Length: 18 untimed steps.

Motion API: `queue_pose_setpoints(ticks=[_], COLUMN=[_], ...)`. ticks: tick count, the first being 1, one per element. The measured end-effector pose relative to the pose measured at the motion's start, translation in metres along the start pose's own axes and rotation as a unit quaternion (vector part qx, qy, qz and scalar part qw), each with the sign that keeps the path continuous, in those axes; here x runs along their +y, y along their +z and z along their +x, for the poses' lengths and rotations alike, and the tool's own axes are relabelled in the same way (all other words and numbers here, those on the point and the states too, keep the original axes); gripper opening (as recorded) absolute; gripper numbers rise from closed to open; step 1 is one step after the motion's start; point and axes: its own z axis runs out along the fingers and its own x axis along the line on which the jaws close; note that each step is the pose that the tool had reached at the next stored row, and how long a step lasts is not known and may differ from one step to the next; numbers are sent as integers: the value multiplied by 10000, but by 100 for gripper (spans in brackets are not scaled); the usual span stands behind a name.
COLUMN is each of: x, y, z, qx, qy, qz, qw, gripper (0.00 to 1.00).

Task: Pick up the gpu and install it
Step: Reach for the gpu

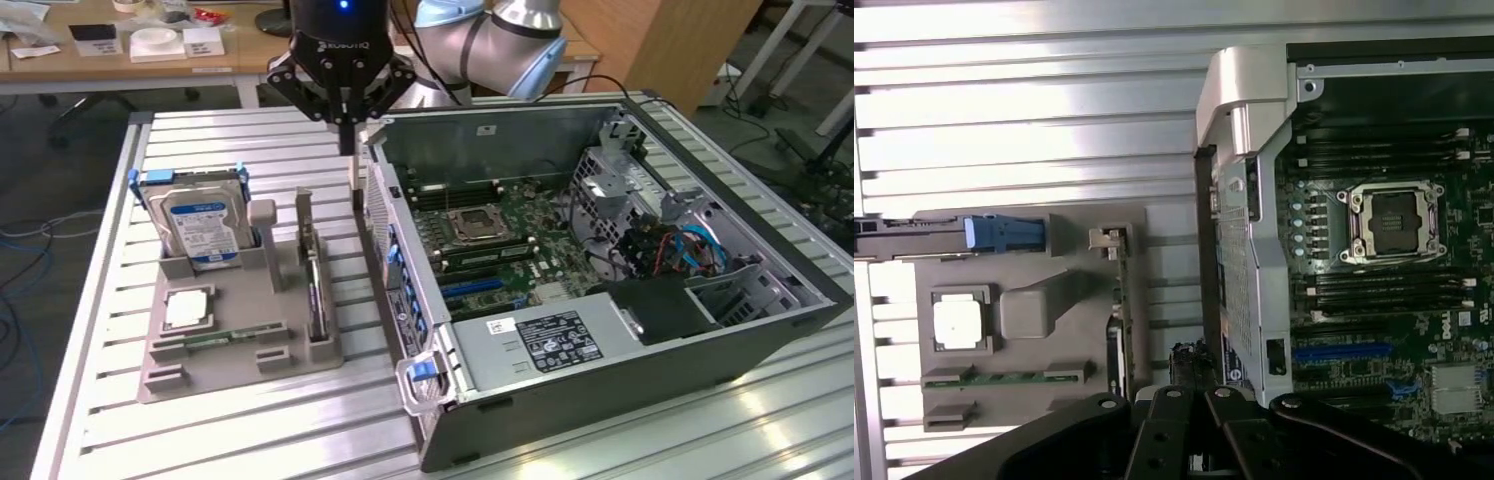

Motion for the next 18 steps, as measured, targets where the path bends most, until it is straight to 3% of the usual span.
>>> queue_pose_setpoints(ticks=[18], x=[-27], y=[17], z=[306], qx=[0], qy=[0], qz=[0], qw=[10000], gripper=[11])
